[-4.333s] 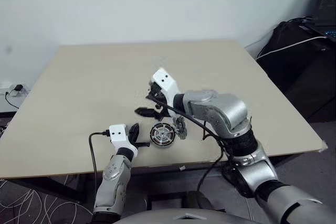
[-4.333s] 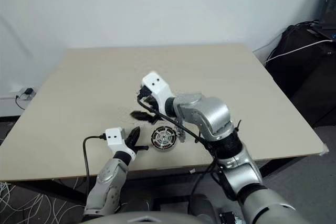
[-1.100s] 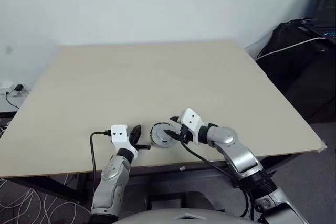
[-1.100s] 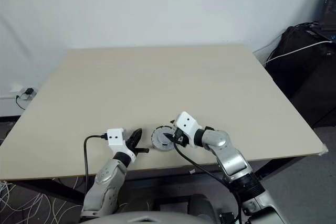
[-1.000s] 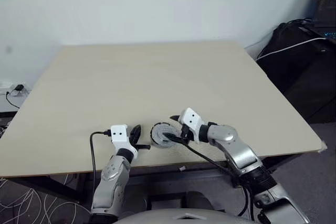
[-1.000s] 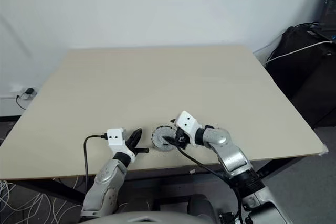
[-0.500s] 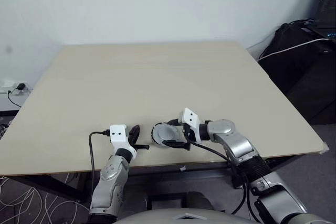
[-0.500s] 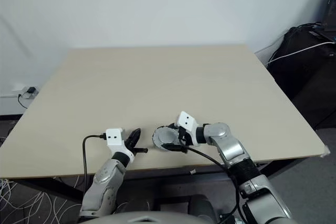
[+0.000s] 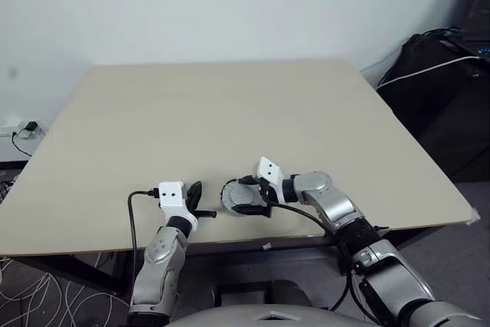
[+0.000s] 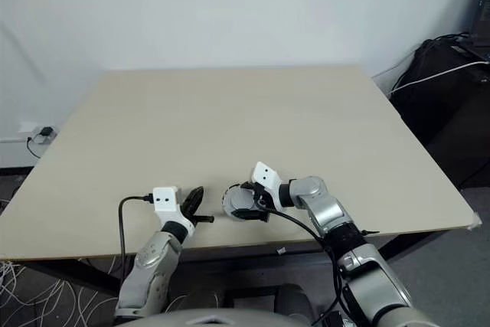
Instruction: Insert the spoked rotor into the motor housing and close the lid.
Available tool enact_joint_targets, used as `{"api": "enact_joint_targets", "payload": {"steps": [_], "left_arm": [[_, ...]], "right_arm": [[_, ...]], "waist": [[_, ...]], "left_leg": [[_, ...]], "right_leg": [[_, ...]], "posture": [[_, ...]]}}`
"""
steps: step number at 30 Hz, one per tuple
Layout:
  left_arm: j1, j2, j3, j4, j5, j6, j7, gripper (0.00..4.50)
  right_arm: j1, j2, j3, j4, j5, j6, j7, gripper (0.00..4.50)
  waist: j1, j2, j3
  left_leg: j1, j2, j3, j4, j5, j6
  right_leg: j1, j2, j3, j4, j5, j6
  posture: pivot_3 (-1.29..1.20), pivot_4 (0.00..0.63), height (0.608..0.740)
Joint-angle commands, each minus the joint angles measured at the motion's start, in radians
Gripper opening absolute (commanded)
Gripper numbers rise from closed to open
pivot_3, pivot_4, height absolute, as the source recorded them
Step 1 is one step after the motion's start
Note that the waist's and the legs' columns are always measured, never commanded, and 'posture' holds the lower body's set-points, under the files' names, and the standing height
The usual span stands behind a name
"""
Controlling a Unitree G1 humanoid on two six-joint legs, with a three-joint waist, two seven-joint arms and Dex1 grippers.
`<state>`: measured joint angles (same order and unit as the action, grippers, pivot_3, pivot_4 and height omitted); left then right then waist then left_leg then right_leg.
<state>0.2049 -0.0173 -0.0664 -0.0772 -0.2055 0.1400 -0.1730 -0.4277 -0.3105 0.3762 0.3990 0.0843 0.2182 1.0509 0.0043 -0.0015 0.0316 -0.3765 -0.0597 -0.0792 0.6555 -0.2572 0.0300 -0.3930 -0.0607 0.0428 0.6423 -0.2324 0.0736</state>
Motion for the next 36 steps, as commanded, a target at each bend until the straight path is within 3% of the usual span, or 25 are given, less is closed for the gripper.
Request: {"api": "enact_joint_targets", "payload": {"steps": [1, 3, 4, 19, 25, 36], "left_arm": [[-0.004, -0.006, 0.000, -0.044, 0.002, -0.023, 0.003, 0.00], [-0.003, -0.007, 0.001, -0.045, 0.002, -0.023, 0.003, 0.00], [-0.003, -0.007, 0.001, -0.045, 0.002, -0.022, 0.002, 0.00], [-0.004, -0.007, -0.004, -0.047, 0.002, -0.015, -0.004, 0.00], [-0.005, -0.007, -0.005, -0.047, 0.000, -0.019, -0.009, 0.00], [-0.004, -0.004, -0.008, -0.052, -0.004, -0.017, -0.015, 0.00]], "right_arm": [[-0.023, -0.002, -0.013, 0.001, -0.004, -0.021, 0.007, 3.88], [-0.019, -0.005, -0.015, -0.002, -0.003, -0.016, 0.011, 3.30], [-0.017, -0.006, -0.016, -0.005, -0.001, -0.014, 0.012, 3.27], [0.092, 0.047, -0.123, -0.168, 0.100, 0.091, -0.116, 3.27], [0.115, 0.064, -0.089, -0.175, 0.039, 0.107, -0.226, 3.27], [0.131, 0.065, -0.051, -0.168, -0.002, 0.118, -0.255, 3.27]], "waist": [[0.000, 0.000, 0.000], [0.000, 0.000, 0.000], [0.000, 0.000, 0.000], [0.007, 0.000, 0.000], [0.009, 0.001, 0.000], [0.008, 0.001, -0.001]], "left_leg": [[0.000, 0.000, 0.000, 0.000, 0.000, 0.000], [0.000, 0.000, 0.000, 0.000, 0.000, 0.000], [0.000, 0.000, 0.000, 0.000, 0.000, 0.000], [0.000, 0.000, 0.000, 0.000, 0.000, 0.000], [0.000, 0.000, 0.000, 0.000, 0.000, 0.000], [0.000, 0.000, 0.001, 0.001, 0.000, 0.000]], "right_leg": [[0.000, 0.000, 0.000, 0.000, 0.000, 0.000], [0.000, 0.000, 0.000, 0.000, 0.000, 0.000], [0.000, 0.000, 0.000, 0.000, 0.000, 0.000], [0.000, 0.000, 0.000, 0.000, 0.000, -0.001], [0.000, 0.000, 0.000, 0.000, 0.000, -0.001], [0.000, 0.000, 0.000, 0.000, -0.001, -0.001]], "posture": [[0.00, 0.000, 0.740], [0.00, 0.000, 0.740], [0.00, 0.000, 0.740], [0.00, 0.000, 0.740], [0.00, 0.000, 0.740], [0.00, 0.000, 0.740]]}}
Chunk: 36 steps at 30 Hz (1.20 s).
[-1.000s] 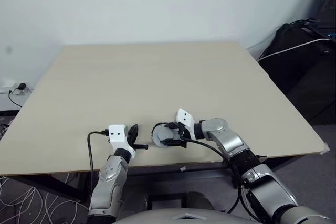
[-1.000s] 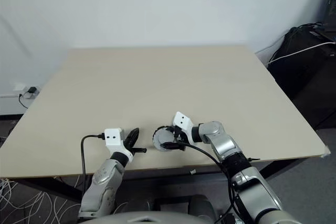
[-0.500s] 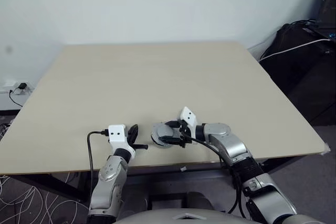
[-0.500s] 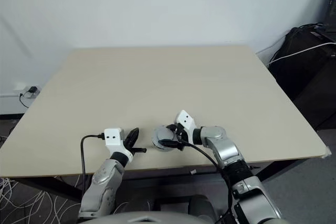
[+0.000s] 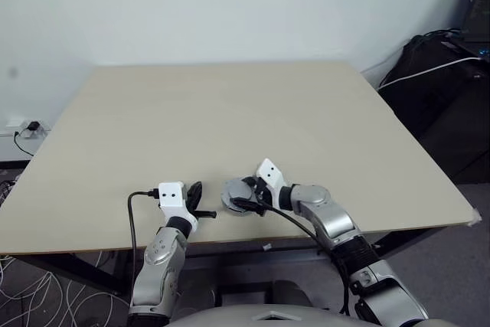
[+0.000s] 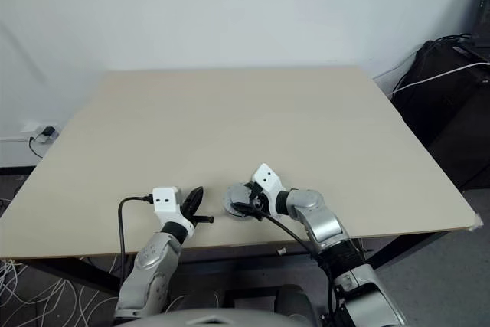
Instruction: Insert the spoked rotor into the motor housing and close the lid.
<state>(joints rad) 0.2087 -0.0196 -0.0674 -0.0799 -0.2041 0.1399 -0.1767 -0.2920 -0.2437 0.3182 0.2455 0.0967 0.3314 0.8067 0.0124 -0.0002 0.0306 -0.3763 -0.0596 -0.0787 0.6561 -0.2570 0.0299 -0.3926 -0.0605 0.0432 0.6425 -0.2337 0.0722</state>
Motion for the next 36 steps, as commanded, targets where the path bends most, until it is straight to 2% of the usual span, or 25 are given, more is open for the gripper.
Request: {"api": "enact_joint_targets", "payload": {"steps": [1, 13, 29, 36], "left_arm": [[-0.007, -0.002, -0.007, -0.050, -0.006, -0.016, -0.012, 0.00], [-0.004, 0.019, -0.028, -0.058, -0.008, -0.009, -0.065, 0.00], [0.016, 0.082, -0.074, -0.083, -0.021, 0.017, -0.167, 0.00], [0.018, 0.080, -0.075, -0.084, -0.021, 0.018, -0.166, 0.00]], "right_arm": [[-0.005, -0.001, 0.008, -0.011, -0.018, 0.003, -0.013, 3.27], [0.006, 0.019, 0.015, 0.005, -0.061, -0.013, -0.088, 3.27], [-0.007, 0.037, -0.015, 0.014, -0.035, 0.024, -0.115, 3.27], [-0.021, 0.002, 0.029, 0.039, -0.096, -0.033, -0.117, 3.27]], "waist": [[0.000, 0.000, 0.000], [-0.004, 0.002, -0.002], [-0.020, 0.004, -0.003], [-0.021, 0.004, -0.003]], "left_leg": [[0.000, 0.000, 0.000, 0.000, 0.000, 0.000], [0.001, 0.000, 0.000, 0.000, 0.002, -0.003], [0.001, 0.000, 0.000, 0.000, 0.002, -0.004], [0.001, 0.000, 0.000, 0.000, 0.002, -0.004]], "right_leg": [[0.000, 0.000, 0.000, 0.000, 0.000, 0.000], [0.001, 0.000, 0.000, 0.000, -0.001, 0.004], [0.001, 0.000, 0.000, 0.001, -0.001, 0.004], [0.002, -0.001, 0.000, 0.001, 0.000, 0.005]], "posture": [[0.00, 0.000, 0.740], [0.00, 0.000, 0.740], [0.00, 0.000, 0.740], [0.00, 0.000, 0.740]]}}
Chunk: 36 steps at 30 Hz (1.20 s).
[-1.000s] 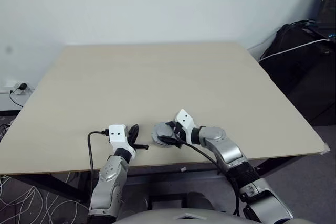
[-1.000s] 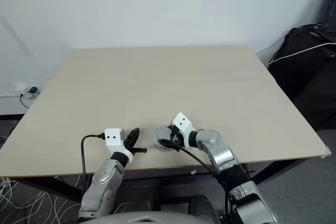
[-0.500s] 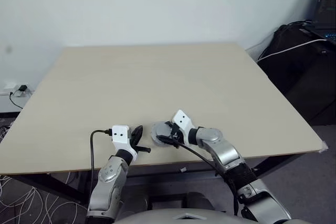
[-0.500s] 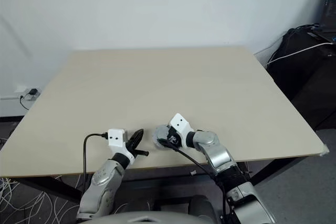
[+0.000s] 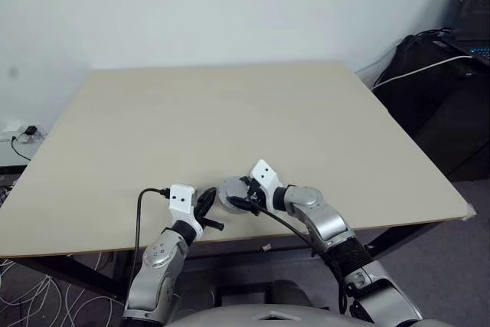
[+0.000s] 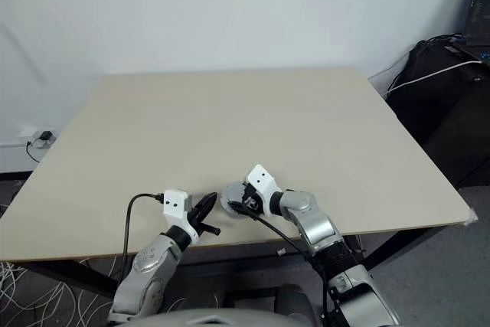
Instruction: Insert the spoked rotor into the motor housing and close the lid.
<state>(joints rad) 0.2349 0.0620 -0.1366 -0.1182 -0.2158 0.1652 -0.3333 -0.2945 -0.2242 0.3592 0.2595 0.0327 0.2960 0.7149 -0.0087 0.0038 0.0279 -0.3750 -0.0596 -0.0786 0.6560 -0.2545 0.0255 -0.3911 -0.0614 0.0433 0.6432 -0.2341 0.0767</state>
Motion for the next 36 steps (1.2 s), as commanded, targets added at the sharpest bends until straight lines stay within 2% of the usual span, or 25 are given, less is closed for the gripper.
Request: {"api": "enact_joint_targets", "payload": {"steps": [1, 12, 20, 25, 31, 36], "left_arm": [[-0.008, -0.001, -0.006, -0.045, -0.010, -0.007, -0.009, 0.00], [-0.009, -0.004, -0.006, -0.042, -0.009, -0.007, -0.005, 0.00], [-0.013, -0.005, -0.008, -0.037, -0.008, -0.006, -0.007, 0.00], [-0.013, -0.006, -0.009, -0.035, -0.008, -0.007, -0.006, 0.00], [-0.011, -0.008, -0.009, -0.033, -0.006, -0.011, -0.004, 0.00], [-0.009, -0.008, -0.008, -0.033, -0.008, -0.011, -0.002, 0.00]], "right_arm": [[-0.021, -0.017, -0.012, 0.028, -0.033, 0.003, -0.027, 3.27], [-0.022, -0.025, 0.008, 0.034, -0.044, -0.008, -0.018, 3.27], [-0.026, -0.049, -0.004, -0.012, 0.025, 0.160, 0.067, 3.27], [-0.030, -0.053, -0.010, -0.027, 0.037, 0.188, 0.077, 3.27], [-0.026, -0.054, 0.001, -0.029, 0.023, 0.165, 0.066, 3.27], [-0.016, -0.037, -0.007, -0.019, 0.001, 0.062, 0.018, 3.27]], "waist": [[0.000, 0.000, 0.000], [0.000, 0.001, 0.000], [0.005, 0.001, 0.000], [0.012, 0.001, 0.000], [0.015, 0.001, 0.000], [0.014, 0.001, 0.000]], "left_leg": [[0.000, 0.000, 0.000, 0.000, 0.000, 0.000], [0.000, 0.000, 0.000, 0.000, 0.000, 0.000], [-0.001, 0.000, 0.000, -0.001, 0.000, 0.000], [-0.001, 0.000, 0.000, -0.001, 0.000, 0.001], [-0.001, 0.000, 0.000, -0.002, 0.000, 0.000], [-0.001, 0.000, 0.000, -0.002, 0.000, 0.000]], "right_leg": [[0.000, 0.000, 0.000, 0.000, 0.000, 0.000], [0.000, 0.000, 0.000, 0.000, 0.000, 0.000], [0.000, 0.000, 0.000, -0.001, 0.000, 0.000], [0.000, 0.000, 0.000, -0.002, -0.001, -0.001], [0.000, 0.000, 0.000, -0.002, -0.001, -0.001], [-0.001, 0.000, 0.000, -0.002, -0.001, -0.001]], "posture": [[0.00, 0.000, 0.740], [0.00, 0.000, 0.740], [0.00, 0.000, 0.740], [0.00, 0.000, 0.740], [0.00, 0.000, 0.740], [0.00, 0.000, 0.740]]}}
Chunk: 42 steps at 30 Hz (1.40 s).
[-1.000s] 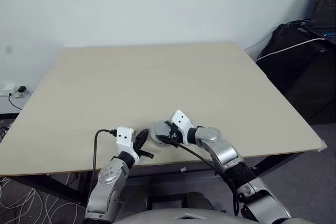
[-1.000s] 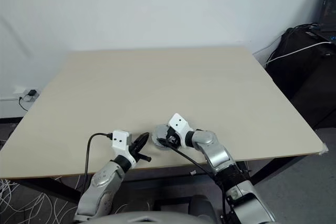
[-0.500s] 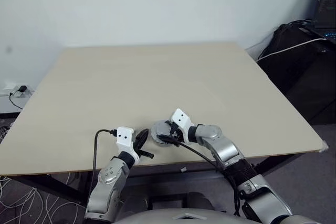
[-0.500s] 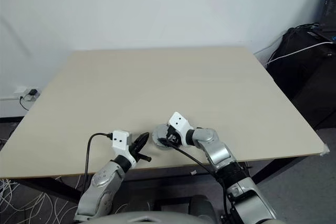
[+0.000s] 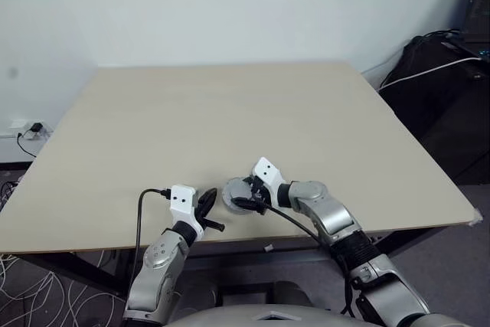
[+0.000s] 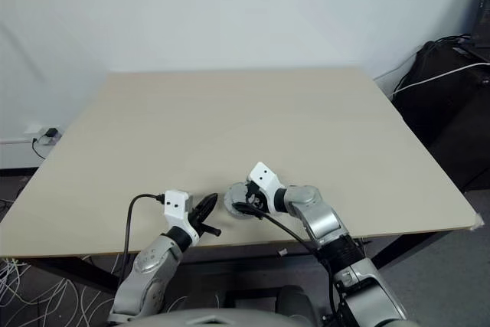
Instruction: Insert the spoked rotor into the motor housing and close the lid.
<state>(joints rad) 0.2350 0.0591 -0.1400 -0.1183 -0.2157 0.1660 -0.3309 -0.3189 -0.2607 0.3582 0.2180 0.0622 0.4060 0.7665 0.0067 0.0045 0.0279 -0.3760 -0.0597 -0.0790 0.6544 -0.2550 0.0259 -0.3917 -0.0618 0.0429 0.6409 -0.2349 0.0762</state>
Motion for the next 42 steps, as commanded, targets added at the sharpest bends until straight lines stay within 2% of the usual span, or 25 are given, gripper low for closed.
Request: {"api": "enact_joint_targets", "payload": {"steps": [1, 24, 35, 42], "left_arm": [[-0.009, -0.005, -0.005, -0.033, -0.007, -0.011, -0.004, 0.00], [-0.004, -0.011, -0.003, -0.037, -0.010, -0.004, 0.002, 0.00], [-0.003, -0.010, -0.003, -0.038, -0.010, -0.002, -0.002, 0.00], [-0.080, 0.041, 0.029, 0.014, -0.074, 0.065, -0.094, 0.00]], "right_arm": [[0.010, 0.001, -0.005, 0.026, -0.033, -0.066, -0.039, 3.27], [-0.007, -0.020, 0.027, 0.057, -0.080, -0.093, -0.052, 3.27], [-0.012, -0.021, 0.038, 0.056, -0.077, -0.005, -0.034, 3.27], [-0.009, -0.021, 0.043, 0.046, -0.077, 0.010, -0.029, 3.27]], "waist": [[-0.002, 0.000, 0.000], [-0.004, 0.000, 0.000], [-0.003, 0.000, 0.000], [-0.003, 0.001, 0.000]], "left_leg": [[0.000, 0.000, 0.000, 0.000, 0.000, 0.000], [0.000, 0.000, 0.000, 0.000, 0.000, 0.000], [0.000, 0.000, 0.000, 0.000, 0.000, 0.000], [0.000, 0.000, 0.000, 0.000, 0.000, 0.000]], "right_leg": [[0.000, 0.000, 0.000, 0.000, 0.000, 0.000], [0.000, 0.000, 0.000, 0.000, 0.000, 0.000], [0.000, 0.000, 0.000, 0.001, 0.000, 0.000], [0.000, 0.000, 0.000, 0.000, 0.000, 0.000]], "posture": [[0.00, 0.000, 0.740], [0.00, 0.000, 0.740], [0.00, 0.000, 0.740], [0.00, 0.000, 0.740]]}}
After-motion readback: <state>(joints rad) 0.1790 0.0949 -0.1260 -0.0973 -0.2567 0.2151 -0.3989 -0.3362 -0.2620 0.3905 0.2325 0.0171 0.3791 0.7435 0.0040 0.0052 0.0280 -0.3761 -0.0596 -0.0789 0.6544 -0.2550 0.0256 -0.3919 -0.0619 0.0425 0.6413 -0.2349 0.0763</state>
